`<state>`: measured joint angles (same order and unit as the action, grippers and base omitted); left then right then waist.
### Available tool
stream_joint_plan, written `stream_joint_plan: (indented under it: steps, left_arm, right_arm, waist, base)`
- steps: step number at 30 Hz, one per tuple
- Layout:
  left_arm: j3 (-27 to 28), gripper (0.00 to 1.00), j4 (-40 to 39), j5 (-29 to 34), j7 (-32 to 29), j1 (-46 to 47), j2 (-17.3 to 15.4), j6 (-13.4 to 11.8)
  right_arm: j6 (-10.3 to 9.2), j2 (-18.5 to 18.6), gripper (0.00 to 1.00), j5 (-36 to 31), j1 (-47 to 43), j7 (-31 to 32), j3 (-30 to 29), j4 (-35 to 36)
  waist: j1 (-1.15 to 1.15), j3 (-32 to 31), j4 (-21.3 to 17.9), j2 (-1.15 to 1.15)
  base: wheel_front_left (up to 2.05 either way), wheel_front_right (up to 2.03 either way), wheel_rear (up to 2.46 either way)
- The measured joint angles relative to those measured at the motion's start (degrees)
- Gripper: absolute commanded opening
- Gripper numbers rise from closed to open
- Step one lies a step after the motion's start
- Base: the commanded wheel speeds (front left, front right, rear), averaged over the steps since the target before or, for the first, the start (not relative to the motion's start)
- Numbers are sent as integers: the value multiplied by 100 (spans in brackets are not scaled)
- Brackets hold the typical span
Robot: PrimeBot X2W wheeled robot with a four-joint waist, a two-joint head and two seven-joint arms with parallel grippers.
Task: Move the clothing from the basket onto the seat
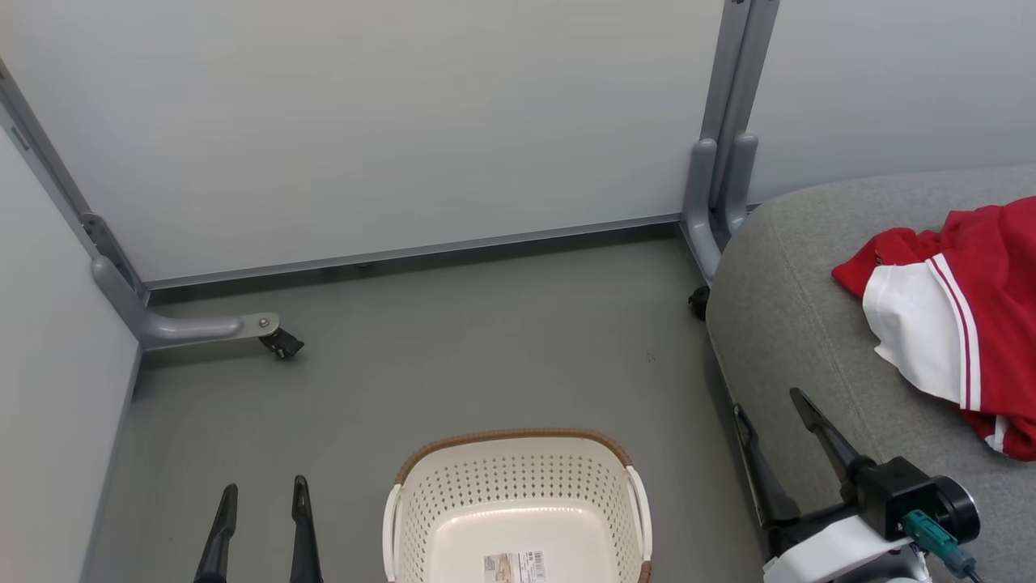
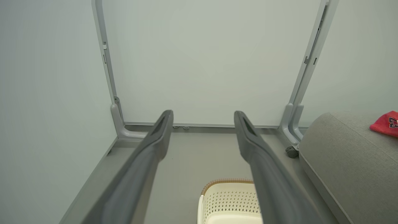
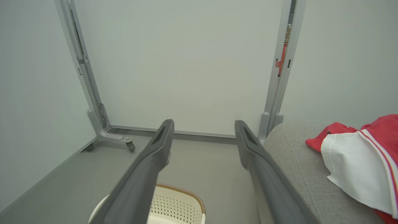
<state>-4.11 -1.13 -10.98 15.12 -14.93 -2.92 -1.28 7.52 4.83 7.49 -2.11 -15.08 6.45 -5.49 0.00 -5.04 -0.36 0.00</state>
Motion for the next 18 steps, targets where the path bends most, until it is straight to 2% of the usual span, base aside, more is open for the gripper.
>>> stream_joint_plan:
  steps: [10, 11, 18]
  left_arm:
    - [-22, 100, 5, 13, 0, -33, 2, 1]
    - [-24, 0, 32, 36, 0, -32, 3, 1]
    - [-37, 0, 322, -146, -45, -34, 19, 2]
  right_arm:
    - [0, -5, 100, -16, -54, 0, 20, -38]
    - [1, -9, 0, -15, -63, 1, 22, -63]
    - [1, -58, 0, 185, -215, 54, 32, -348]
  waist:
    - [0, -13, -41, 0]
    - [0, -14, -40, 0]
    - [0, -3, -40, 0]
  base:
    - [0, 0, 0]
    - [0, 0, 0]
    - [0, 0, 0]
